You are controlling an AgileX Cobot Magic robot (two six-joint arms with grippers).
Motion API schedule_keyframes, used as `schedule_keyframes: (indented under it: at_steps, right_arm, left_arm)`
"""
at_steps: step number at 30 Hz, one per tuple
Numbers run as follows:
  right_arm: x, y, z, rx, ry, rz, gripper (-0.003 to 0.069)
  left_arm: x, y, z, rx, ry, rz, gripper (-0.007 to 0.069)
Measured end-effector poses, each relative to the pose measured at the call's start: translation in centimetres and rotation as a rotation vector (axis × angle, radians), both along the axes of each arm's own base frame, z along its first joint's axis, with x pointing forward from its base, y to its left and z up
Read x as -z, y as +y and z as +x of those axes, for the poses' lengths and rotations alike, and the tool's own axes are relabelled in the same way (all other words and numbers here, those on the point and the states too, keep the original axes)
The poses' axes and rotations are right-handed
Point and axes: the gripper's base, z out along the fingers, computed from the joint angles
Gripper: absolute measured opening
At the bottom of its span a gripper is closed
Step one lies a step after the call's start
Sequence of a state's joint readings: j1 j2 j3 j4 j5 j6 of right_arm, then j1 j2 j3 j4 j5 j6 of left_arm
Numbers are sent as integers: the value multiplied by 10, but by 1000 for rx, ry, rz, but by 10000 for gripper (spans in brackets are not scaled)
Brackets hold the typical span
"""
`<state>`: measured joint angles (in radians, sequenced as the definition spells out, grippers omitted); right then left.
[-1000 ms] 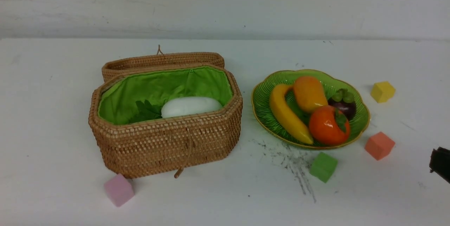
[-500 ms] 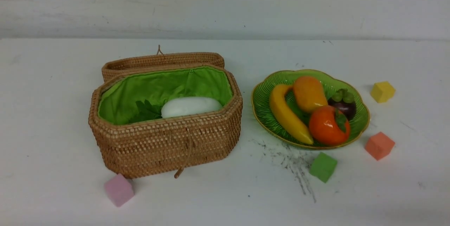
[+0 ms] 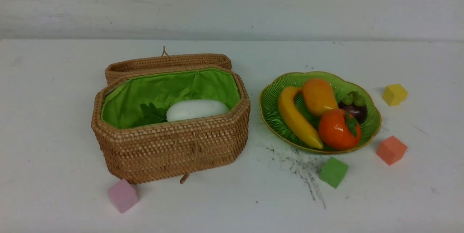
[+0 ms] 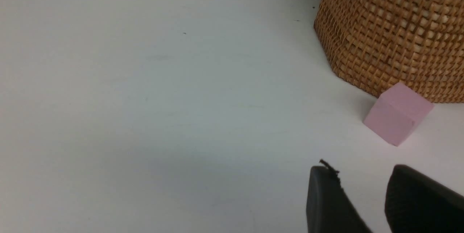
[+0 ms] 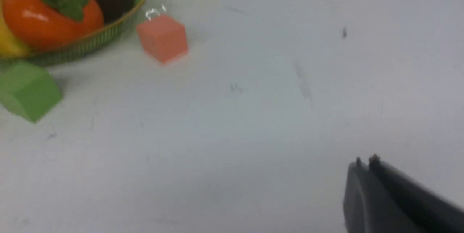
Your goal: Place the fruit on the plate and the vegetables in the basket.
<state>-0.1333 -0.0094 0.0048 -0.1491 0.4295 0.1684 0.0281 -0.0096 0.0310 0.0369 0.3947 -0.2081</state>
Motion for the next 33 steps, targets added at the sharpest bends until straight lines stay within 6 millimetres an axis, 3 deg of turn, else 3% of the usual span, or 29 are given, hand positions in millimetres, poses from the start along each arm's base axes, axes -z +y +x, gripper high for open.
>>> schedule_keyframes:
  at_steps: [33]
  right_arm:
    - [0,2,1,-39,-24,-26,33]
  left_arm:
    - [0,0,0,0,0,0,239]
